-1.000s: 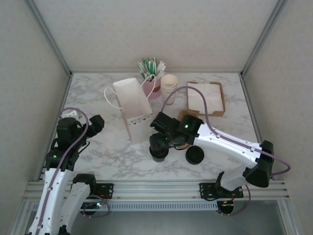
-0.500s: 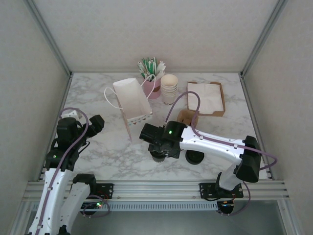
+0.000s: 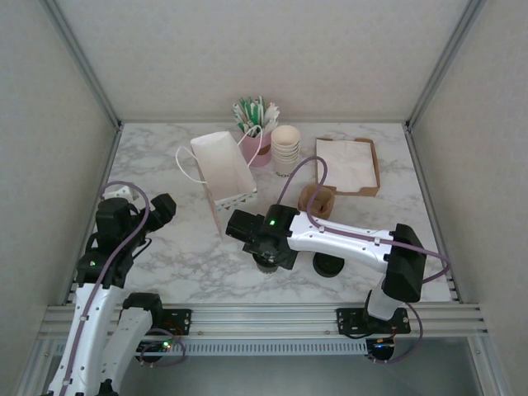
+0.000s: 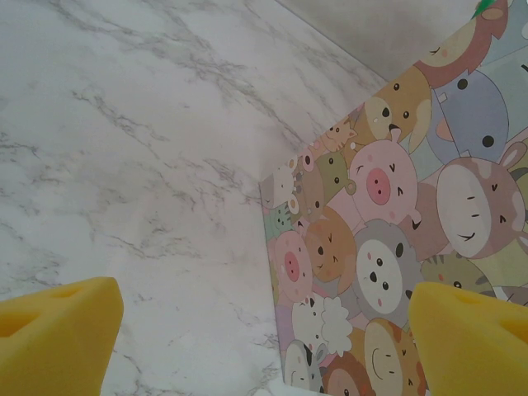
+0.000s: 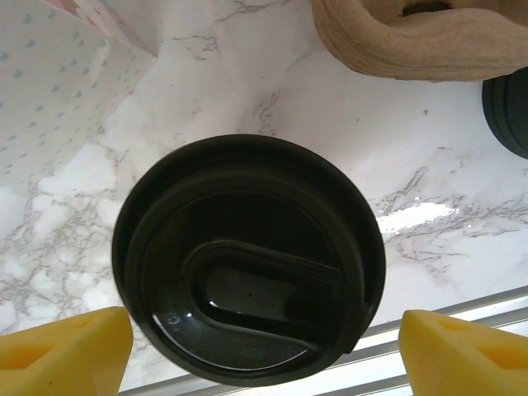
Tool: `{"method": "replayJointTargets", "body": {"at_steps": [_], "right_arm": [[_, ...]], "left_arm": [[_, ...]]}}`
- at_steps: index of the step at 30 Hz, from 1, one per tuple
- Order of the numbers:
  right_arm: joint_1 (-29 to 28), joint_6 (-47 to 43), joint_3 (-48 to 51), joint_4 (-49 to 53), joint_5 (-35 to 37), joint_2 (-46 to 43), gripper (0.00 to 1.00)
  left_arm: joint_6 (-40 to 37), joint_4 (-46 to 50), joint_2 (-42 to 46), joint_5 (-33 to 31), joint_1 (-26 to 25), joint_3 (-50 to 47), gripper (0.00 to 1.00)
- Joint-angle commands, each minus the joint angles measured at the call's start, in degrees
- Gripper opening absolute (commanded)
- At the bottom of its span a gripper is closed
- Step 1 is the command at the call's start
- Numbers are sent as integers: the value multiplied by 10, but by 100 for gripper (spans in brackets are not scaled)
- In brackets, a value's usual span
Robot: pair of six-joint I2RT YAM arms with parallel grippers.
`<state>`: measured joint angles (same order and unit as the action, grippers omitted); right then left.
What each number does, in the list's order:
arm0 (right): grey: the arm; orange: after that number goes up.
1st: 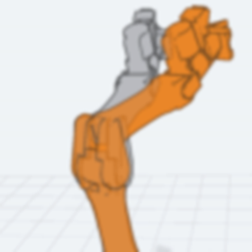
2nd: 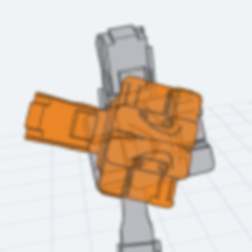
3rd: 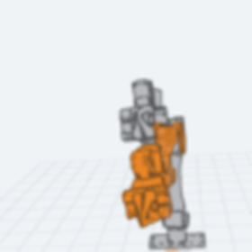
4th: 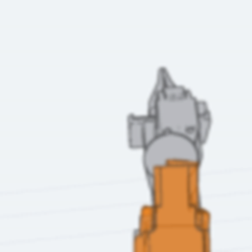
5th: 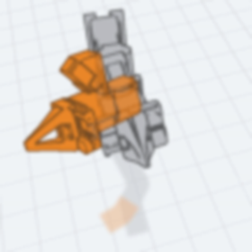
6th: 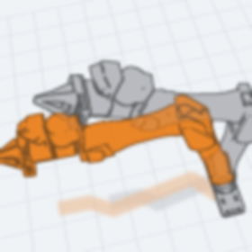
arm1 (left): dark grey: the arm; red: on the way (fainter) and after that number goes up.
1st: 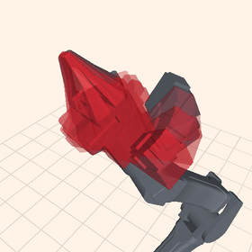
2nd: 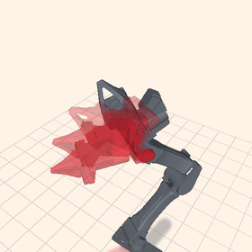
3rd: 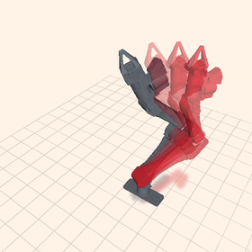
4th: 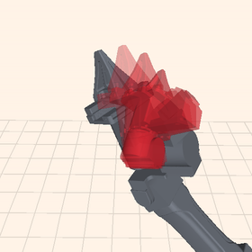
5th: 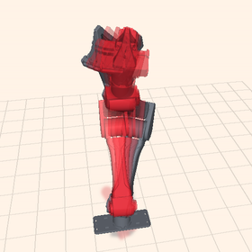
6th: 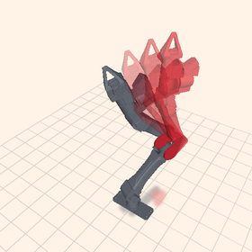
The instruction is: Pack the takeout coffee
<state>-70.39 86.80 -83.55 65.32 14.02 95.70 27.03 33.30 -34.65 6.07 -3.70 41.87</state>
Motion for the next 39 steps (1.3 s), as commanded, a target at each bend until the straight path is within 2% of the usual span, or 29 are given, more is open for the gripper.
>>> {"method": "replayJointTargets", "body": {"at_steps": [1, 11, 39], "right_arm": [[-6, 20, -14, 3, 30, 1, 85], [-2, 25, -1, -25, 43, 5, 85], [-3, 10, 15, -6, 42, 33, 80]], "left_arm": [[-5, 10, 2, -5, -3, 10, 90], [-3, 9, 1, -5, -4, 9, 90], [-3, 9, -2, -7, -4, 8, 90]]}}
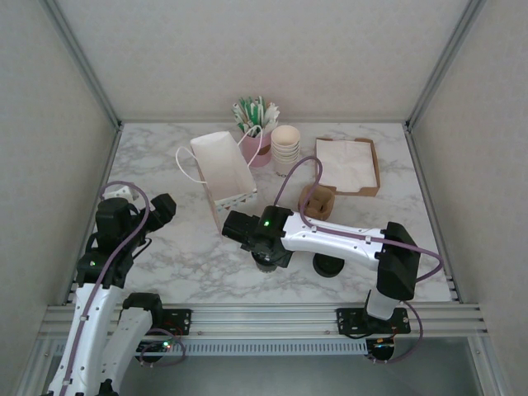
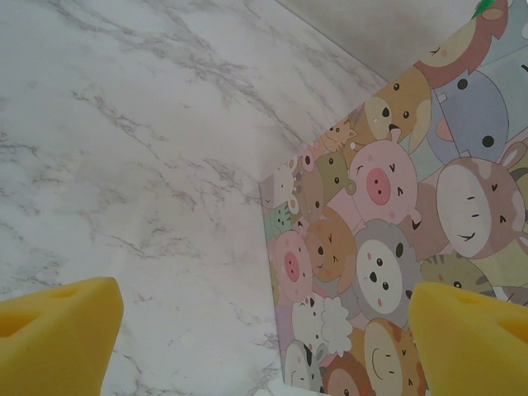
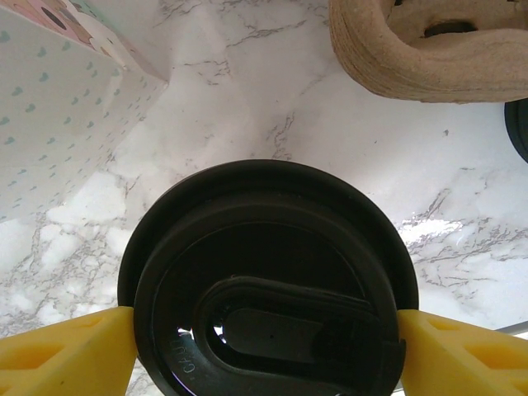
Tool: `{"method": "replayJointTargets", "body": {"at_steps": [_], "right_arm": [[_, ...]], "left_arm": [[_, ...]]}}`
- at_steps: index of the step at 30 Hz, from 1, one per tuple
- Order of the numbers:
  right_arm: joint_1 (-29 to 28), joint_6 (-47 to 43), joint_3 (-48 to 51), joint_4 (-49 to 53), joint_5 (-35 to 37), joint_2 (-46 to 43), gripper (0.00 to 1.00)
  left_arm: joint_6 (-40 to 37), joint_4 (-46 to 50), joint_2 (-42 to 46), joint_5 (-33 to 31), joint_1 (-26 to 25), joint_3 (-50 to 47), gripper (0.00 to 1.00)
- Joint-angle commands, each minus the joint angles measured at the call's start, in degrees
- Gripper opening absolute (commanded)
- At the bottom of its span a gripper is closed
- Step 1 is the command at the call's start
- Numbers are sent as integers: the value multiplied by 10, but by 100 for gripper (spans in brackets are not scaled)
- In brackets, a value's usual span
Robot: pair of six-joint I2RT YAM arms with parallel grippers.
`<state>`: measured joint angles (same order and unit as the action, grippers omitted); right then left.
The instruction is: Pack the takeout coffee
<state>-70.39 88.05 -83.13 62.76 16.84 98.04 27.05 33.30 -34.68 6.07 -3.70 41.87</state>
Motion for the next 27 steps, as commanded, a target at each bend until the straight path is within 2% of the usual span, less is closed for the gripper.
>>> {"method": "replayJointTargets", "body": {"at_steps": [1, 15, 27], "right_arm": [[-2, -4, 12, 22, 15, 12, 80], [-2, -44, 36, 37, 2, 28, 76], [14, -133, 62, 44, -20, 40, 70]], "left_arm": [[-3, 9, -1, -6, -4, 9, 90], [-4, 10, -1, -8, -4, 10, 90], [-5, 10, -1, -7, -4, 9, 90]]}}
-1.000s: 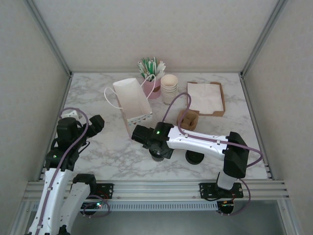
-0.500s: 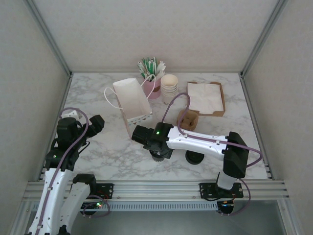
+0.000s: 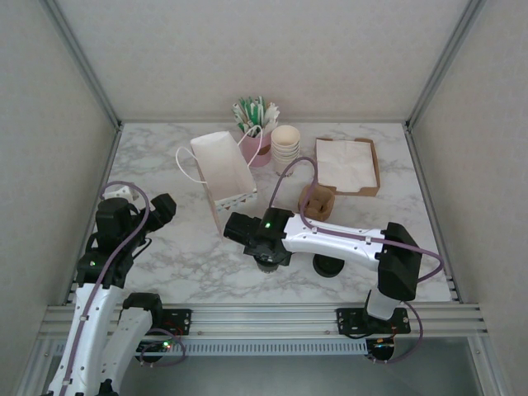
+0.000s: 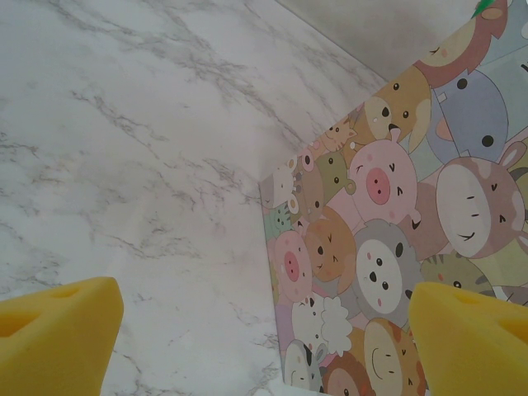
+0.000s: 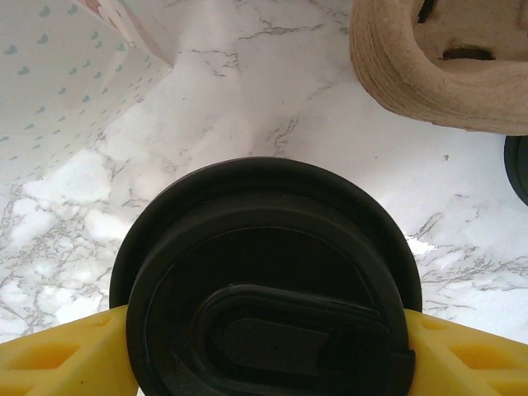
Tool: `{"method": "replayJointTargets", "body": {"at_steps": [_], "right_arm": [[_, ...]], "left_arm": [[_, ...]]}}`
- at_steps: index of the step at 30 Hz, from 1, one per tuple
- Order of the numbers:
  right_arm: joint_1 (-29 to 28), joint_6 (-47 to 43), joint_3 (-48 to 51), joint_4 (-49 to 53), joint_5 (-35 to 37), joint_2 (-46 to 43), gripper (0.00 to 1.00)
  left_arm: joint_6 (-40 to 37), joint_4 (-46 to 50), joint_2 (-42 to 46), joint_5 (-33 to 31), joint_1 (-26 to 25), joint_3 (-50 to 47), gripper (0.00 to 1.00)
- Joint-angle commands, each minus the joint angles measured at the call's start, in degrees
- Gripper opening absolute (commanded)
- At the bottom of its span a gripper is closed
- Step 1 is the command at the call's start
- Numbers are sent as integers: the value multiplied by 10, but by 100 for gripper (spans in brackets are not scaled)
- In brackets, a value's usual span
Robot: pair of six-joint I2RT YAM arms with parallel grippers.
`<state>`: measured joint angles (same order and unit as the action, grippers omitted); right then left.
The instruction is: Pack the takeout coffee
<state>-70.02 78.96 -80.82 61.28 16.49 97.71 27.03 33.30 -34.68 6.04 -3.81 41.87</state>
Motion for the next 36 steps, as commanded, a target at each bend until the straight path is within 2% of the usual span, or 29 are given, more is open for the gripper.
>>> {"method": "replayJointTargets", "body": {"at_steps": [1, 9, 16, 29, 36], "right_arm": [[11, -51, 39, 62, -16, 46, 69], [17, -93, 62, 54, -38, 59, 68], [44, -136, 98, 12, -83, 39, 67], [50, -202, 70, 56, -7, -27, 66], [49, -223, 71, 72, -2, -47, 68]], "left_arm": [[-5, 10, -1, -6, -3, 9, 90], [-5, 10, -2, -8, -3, 9, 89], [-5, 12, -4, -8, -3, 10, 89], [-3, 12, -3, -9, -3, 9, 89], [-4, 12, -3, -9, -3, 9, 89]]}}
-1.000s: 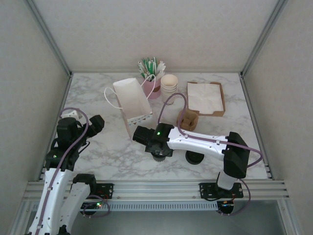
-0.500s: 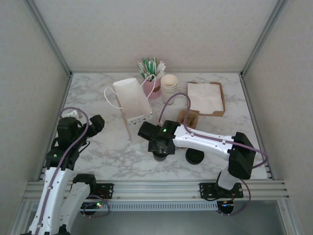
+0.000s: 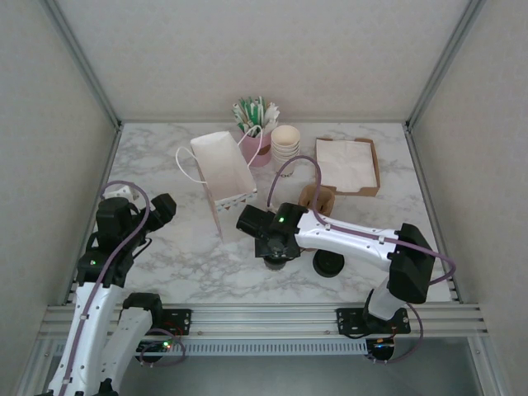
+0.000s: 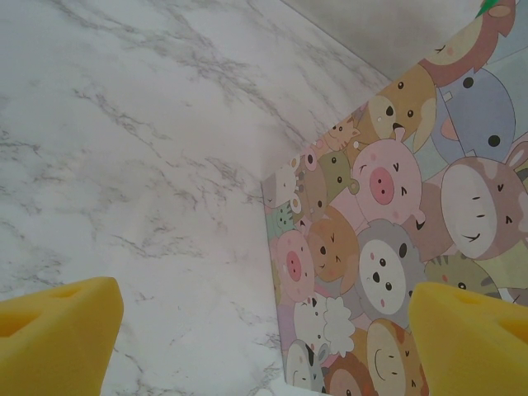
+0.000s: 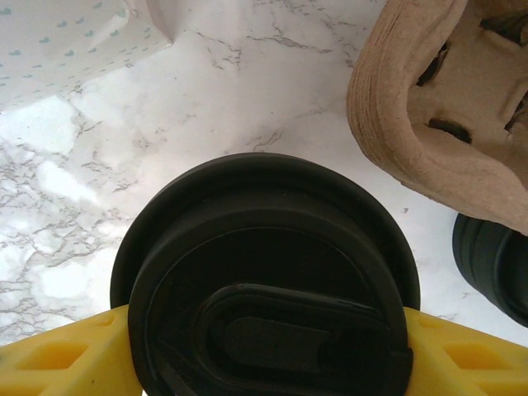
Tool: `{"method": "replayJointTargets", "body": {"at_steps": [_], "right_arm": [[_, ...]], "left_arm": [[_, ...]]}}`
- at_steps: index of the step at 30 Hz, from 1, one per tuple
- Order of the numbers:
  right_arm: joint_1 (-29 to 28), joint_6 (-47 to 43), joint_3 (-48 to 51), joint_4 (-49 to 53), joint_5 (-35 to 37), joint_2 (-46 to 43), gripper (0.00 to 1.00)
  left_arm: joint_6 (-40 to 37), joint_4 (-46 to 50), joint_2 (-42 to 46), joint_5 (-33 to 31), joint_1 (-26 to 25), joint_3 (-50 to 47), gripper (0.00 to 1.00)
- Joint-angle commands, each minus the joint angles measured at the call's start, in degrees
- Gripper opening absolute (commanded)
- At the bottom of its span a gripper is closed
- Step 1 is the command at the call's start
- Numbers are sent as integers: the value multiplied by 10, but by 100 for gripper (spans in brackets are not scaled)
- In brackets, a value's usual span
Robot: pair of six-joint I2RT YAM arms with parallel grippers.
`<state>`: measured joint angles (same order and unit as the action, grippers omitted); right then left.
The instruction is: Pack the takeout coffee
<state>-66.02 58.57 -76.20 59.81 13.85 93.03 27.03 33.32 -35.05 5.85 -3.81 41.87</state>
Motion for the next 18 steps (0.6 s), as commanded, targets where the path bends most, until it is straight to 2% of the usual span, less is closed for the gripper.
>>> {"method": "replayJointTargets", "body": {"at_steps": [1, 9, 18], "right_arm": [[10, -18, 25, 91, 25, -5, 68], [8, -15, 52, 79, -25, -40, 68], [-8, -9, 54, 78, -31, -61, 69]], "left_arm": [[-4, 11, 1, -7, -3, 9, 89], [-5, 10, -1, -7, -3, 9, 89], [-5, 11, -4, -7, -4, 9, 89]]}}
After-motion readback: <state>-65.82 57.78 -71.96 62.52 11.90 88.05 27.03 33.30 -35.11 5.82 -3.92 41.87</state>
